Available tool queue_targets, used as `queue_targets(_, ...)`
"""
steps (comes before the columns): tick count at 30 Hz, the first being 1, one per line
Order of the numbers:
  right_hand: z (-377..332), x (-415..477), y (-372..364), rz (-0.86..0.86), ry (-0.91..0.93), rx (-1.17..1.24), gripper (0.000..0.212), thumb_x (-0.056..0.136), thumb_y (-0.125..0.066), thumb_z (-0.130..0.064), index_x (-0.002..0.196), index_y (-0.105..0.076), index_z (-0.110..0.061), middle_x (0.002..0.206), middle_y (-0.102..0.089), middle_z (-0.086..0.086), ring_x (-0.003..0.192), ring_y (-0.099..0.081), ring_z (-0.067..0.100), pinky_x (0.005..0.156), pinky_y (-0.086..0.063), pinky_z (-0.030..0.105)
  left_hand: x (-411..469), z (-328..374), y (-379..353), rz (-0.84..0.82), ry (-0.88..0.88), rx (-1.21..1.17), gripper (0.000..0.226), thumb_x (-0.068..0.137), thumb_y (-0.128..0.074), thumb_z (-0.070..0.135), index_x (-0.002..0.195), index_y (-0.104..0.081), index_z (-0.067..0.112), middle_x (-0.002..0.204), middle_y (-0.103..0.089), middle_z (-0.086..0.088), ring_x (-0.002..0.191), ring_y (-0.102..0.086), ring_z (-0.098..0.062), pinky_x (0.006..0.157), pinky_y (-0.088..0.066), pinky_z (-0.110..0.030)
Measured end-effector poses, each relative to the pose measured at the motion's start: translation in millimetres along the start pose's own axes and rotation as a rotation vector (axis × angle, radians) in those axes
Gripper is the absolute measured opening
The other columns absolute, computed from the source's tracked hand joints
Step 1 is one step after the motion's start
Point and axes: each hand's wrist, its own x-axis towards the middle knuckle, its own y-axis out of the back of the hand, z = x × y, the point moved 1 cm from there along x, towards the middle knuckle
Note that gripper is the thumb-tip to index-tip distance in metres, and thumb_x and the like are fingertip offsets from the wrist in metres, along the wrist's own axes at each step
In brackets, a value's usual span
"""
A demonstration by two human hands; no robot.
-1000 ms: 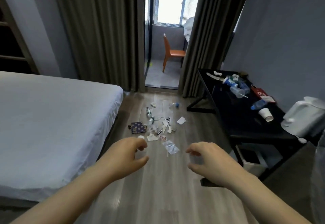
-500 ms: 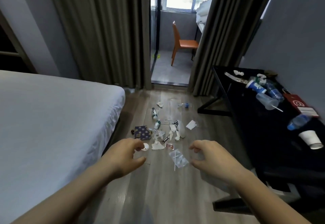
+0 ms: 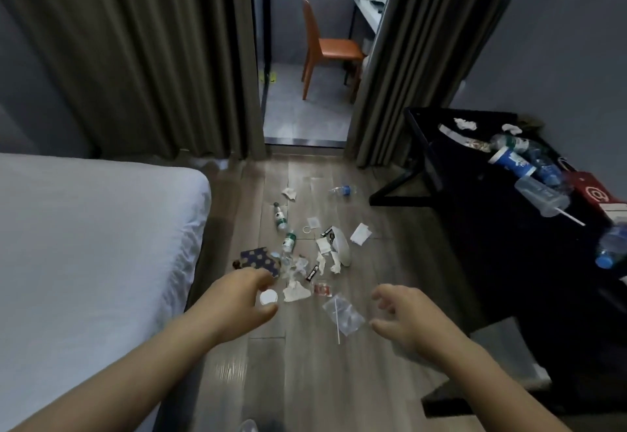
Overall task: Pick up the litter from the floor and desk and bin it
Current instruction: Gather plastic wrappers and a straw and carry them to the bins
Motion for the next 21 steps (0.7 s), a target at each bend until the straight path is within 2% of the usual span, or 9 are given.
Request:
queue_targets(4,-6,49,-1,-0.003,-0.086,0.019,0.036,0.088,-0.059,-0.038,0.120,-0.059,-0.021,0.112,-0.065,0.001,0.104,-0.060,0.016,0.087,-0.051,0.034,59,-23,10,-0.072,-0.026,0.044,0.031,0.084,-0.062,0.040,0.107,-0.063,0.020,0.106,-0.064,0.005,0.092,-0.060,-0.011,0.081,-0.052,-0.030)
queue_targets(9,3,103,-2,-0.039,-0.146,0.049,0.037,0.089,-0.059,-0.034,0.123,-0.058,-0.021,0.114,-0.065,0.001,0.105,-0.060,0.016,0.089,-0.050,0.033,121,-36,5,-0.147,-0.033,0.042,0.035,0.083,-0.062,0.041,0.114,-0.060,0.026,0.110,-0.062,0.008,0.093,-0.058,-0.007,0.079,-0.050,-0.023)
queue_targets(15,47,178,-1,-0.082,-0.177,0.075,0.035,0.087,-0.059,-0.034,0.118,-0.061,-0.017,0.111,-0.067,0.005,0.103,-0.061,0.021,0.086,-0.049,0.033,202,-32,-14,-0.194,-0.003,0.072,0.034,0.083,-0.062,0.041,0.113,-0.061,0.025,0.109,-0.062,0.008,0.094,-0.058,-0.009,0.082,-0.050,-0.026)
queue_targets(18,80,220,0,-0.126,-0.181,0.085,0.042,0.083,-0.062,-0.032,0.122,-0.059,-0.017,0.115,-0.065,0.005,0.105,-0.060,0.021,0.086,-0.048,0.030,246,-21,-28,-0.211,0.031,0.067,0.032,0.084,-0.062,0.041,0.113,-0.060,0.025,0.109,-0.061,0.007,0.094,-0.057,-0.008,0.082,-0.051,-0.025)
queue_targets(21,112,261,-4,-0.163,-0.200,0.092,0.048,0.083,-0.063,-0.031,0.129,-0.055,-0.018,0.121,-0.062,0.004,0.110,-0.059,0.020,0.089,-0.046,0.028,289,-15,-47,-0.229,0.042,0.055,0.032,0.086,-0.061,0.039,0.114,-0.060,0.024,0.110,-0.061,0.007,0.092,-0.055,-0.006,0.074,-0.046,-0.018)
